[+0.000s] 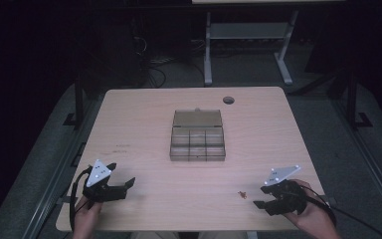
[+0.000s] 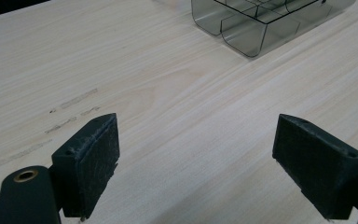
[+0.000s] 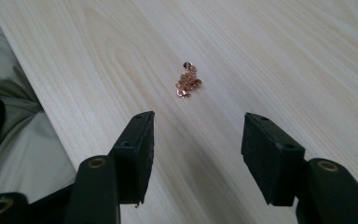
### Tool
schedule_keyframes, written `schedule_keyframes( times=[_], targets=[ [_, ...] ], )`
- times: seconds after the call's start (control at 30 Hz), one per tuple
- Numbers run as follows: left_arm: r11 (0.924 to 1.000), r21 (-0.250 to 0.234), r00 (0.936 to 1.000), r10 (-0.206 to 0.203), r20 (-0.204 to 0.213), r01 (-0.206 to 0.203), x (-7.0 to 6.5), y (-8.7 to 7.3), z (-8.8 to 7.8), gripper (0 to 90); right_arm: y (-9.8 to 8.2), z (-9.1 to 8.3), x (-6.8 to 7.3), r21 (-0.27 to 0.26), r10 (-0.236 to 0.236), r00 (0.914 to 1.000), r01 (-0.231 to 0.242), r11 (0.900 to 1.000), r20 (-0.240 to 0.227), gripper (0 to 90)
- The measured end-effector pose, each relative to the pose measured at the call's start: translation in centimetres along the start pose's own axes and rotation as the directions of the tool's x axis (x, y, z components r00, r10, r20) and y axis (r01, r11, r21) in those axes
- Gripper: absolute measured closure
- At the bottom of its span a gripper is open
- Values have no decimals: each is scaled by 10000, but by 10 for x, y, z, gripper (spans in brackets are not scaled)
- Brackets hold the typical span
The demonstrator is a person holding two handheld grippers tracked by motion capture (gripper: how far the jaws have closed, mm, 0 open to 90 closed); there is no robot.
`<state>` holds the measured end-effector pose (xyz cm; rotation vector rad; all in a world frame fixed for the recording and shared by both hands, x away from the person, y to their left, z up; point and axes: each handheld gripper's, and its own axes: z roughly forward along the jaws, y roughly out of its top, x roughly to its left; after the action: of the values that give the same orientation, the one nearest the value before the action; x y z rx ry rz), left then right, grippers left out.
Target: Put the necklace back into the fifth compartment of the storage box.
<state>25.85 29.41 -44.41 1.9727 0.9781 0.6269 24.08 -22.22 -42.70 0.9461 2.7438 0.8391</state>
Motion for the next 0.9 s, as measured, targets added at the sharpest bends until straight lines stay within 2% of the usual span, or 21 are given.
schedule_keyframes(
  times=[0.17,0.3,0.5,0.9],
  targets=[
    [9999,70,10000,-78,-51,78,5,-1,2,143,11,3,-1,272,-49,10000,52,9996,-80,477],
    [9999,-14,9999,-107,-117,107,5,-1,1,143,16,5,0,347,-91,10000,93,9994,-40,478],
    [9999,27,9999,-128,-58,128,5,-2,2,143,24,12,0,656,-155,9997,167,9977,-180,527],
    [9997,6,9997,-244,-90,244,8,-2,2,143,44,23,3,1154,-616,9980,630,9913,-163,598]
  ],
)
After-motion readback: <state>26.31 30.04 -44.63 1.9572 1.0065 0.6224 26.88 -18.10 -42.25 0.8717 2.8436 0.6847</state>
